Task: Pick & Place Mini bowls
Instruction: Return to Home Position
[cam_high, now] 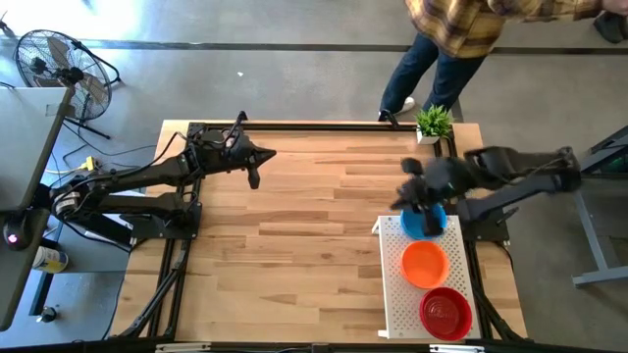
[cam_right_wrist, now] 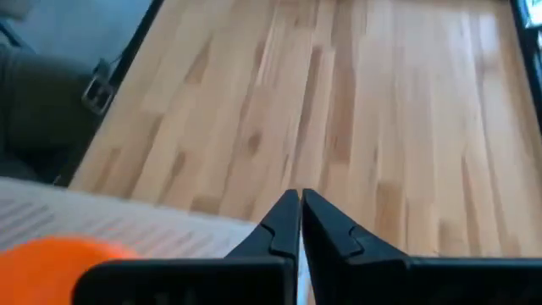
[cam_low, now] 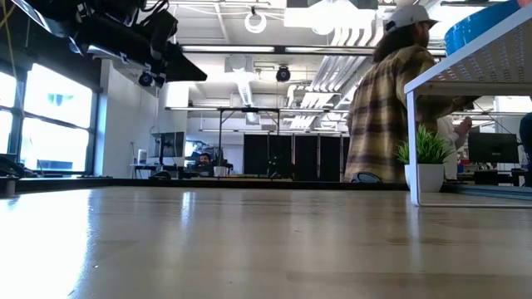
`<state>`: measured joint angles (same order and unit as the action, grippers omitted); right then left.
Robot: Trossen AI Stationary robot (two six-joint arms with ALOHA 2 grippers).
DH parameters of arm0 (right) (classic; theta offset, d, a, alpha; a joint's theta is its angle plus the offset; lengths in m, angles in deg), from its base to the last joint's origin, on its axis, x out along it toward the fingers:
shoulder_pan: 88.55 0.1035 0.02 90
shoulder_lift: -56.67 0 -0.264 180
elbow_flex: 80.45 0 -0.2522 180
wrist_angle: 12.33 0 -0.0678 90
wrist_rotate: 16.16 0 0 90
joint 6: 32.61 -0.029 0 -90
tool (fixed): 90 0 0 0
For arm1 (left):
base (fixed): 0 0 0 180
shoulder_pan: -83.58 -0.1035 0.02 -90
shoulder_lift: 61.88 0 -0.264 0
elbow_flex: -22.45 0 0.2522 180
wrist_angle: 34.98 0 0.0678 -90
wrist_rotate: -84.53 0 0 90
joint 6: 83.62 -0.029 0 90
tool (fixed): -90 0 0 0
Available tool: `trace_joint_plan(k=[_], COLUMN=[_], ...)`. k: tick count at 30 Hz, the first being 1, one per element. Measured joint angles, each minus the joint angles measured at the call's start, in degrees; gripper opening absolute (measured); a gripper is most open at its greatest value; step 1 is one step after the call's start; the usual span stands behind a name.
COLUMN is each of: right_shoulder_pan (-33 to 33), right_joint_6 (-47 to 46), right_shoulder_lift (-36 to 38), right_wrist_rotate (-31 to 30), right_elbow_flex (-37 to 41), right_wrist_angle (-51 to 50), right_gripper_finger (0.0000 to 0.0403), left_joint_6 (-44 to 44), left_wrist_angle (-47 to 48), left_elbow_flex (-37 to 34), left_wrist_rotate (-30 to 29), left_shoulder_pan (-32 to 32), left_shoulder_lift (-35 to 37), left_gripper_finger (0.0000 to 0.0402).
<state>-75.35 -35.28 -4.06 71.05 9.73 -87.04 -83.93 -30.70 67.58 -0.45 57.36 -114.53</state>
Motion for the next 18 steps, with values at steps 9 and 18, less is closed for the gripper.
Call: trace_joint_plan(k=[9,18], right_shoulder_pan=[-26.60,-41.53], right_joint_6=[18.79,18.76], right_shoulder_lift=[6.02,13.06], right_wrist_rotate=[18.67,27.07], right_elbow_flex=[20.84,40.64], right_wrist_angle=[31.18,65.51], right_gripper_finger=[0.0003,0.0001], left_joint_6=[-2.48,-1.79], left_wrist_angle=[-1.11,-16.43], left_elbow_flex=[0.00,-8.13], left_wrist_rotate=[-0.01,0.59], left_shoulder_pan=[0.00,0.00], left_shoulder_lift=[0.00,0.05], left_gripper_finger=[0.0001,0.0001])
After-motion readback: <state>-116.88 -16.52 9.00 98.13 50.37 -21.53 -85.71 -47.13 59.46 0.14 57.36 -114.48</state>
